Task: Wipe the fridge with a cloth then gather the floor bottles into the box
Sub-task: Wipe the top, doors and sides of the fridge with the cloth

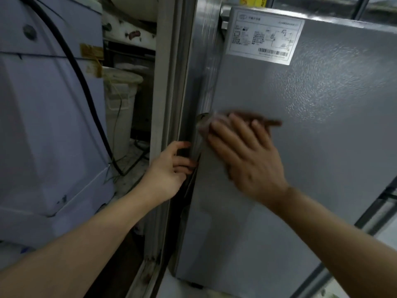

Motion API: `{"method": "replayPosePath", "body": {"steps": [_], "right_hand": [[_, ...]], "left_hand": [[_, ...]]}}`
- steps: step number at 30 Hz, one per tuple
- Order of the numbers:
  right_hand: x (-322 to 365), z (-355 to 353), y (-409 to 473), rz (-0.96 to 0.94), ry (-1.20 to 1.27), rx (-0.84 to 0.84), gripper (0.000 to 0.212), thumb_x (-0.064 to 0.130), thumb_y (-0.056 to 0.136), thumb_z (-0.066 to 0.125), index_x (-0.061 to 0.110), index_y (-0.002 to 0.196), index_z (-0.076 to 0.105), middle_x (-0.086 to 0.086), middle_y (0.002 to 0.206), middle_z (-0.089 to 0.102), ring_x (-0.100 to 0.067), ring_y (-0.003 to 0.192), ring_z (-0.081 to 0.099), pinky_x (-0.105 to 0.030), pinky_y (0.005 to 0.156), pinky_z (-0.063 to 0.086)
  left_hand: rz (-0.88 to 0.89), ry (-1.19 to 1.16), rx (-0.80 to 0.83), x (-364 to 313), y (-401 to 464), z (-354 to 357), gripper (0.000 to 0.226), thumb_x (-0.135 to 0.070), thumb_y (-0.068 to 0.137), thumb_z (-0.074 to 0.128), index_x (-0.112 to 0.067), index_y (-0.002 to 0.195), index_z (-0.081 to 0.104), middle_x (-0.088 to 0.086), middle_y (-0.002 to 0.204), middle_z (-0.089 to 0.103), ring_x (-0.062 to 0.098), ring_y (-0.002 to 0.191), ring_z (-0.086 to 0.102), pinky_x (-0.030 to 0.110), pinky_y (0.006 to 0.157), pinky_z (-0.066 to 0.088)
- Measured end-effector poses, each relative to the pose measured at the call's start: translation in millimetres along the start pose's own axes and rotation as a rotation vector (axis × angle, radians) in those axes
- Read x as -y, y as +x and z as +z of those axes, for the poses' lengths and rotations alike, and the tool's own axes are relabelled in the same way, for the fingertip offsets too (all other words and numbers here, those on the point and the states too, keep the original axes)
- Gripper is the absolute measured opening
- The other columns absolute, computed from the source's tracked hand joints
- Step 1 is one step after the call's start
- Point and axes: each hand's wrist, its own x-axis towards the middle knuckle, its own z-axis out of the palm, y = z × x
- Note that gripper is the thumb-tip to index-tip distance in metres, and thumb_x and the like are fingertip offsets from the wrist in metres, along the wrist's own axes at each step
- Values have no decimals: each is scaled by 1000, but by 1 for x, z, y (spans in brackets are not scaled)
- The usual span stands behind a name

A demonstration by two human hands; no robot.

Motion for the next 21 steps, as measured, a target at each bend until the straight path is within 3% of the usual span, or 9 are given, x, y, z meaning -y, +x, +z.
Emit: {"method": "replayPosePath", "body": {"steps": [2,5,9,15,17,21], "right_hand": [[-1,0,16,91,27,-97,51,20,93,36,19,145,38,-4,153,33,-29,143,23,-47,115,15],[12,12,10,108,17,-115,50,20,95,33,21,145,38,-2,153,32,-29,143,21,-48,116,13],[42,31,-32,-120,2,71,53,22,90,40,21,143,41,-1,152,34,-31,141,24,-49,114,11],[69,30,-73,-288,-27,294,59,22,85,36,19,143,39,2,152,32,-27,141,27,-42,116,6],[59,23,-69,-262,-7,263,59,20,86,35,17,144,37,0,152,32,-28,140,29,-42,115,12],[20,10,-54,8,-15,19,50,18,95,34,19,144,38,-2,152,33,-29,142,27,-46,114,17]], "left_hand": [[-16,13,-24,6,0,-1,63,20,82,41,-26,124,43,5,94,66,14,85,64,13,70,51],[-32,52,-58,18,-3,-5,55,19,84,42,-25,116,49,3,91,66,16,87,64,19,74,50],[-22,108,-70,29,-9,-9,47,11,86,49,-31,106,51,-5,87,66,7,82,63,9,69,49],[7,184,-131,31,-17,-5,39,3,86,53,-33,104,52,-11,91,63,6,85,62,20,78,49],[11,192,-138,28,-17,-2,38,2,86,54,-32,103,53,-11,91,63,5,84,61,19,78,48],[17,210,-133,25,-13,9,35,-1,86,56,-27,108,54,-6,95,62,9,82,61,20,76,49]]}}
